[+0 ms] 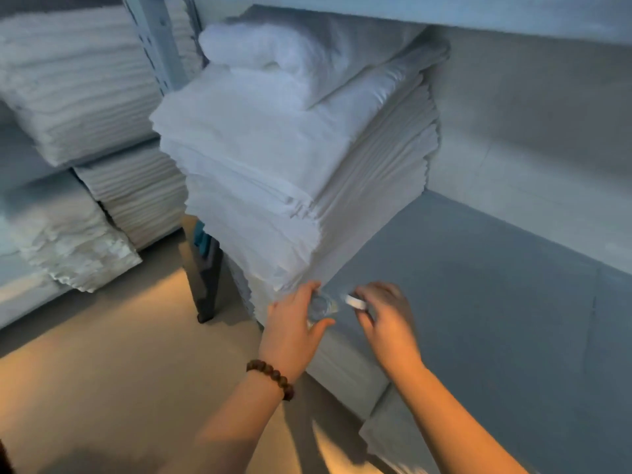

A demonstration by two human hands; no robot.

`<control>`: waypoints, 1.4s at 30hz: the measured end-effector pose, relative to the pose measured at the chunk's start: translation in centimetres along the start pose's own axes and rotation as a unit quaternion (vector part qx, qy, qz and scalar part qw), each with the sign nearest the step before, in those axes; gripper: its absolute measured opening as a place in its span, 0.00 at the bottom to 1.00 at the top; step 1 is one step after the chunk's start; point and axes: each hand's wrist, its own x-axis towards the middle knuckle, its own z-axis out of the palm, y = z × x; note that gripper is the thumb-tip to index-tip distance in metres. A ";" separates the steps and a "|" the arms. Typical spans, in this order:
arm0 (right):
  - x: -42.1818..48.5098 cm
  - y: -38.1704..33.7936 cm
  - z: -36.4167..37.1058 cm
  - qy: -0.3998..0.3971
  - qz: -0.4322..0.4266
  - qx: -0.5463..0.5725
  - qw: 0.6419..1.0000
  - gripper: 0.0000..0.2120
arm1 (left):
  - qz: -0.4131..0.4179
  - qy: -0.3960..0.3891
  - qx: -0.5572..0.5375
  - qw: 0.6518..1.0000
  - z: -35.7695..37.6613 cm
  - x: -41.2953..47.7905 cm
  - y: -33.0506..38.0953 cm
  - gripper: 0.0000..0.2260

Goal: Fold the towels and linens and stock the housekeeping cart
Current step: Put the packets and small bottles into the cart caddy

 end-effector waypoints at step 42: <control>-32.7 -59.7 1.2 -0.327 -0.621 0.473 0.533 0.12 | -0.503 0.617 0.371 0.478 -34.3 -60.6 15.1 0.23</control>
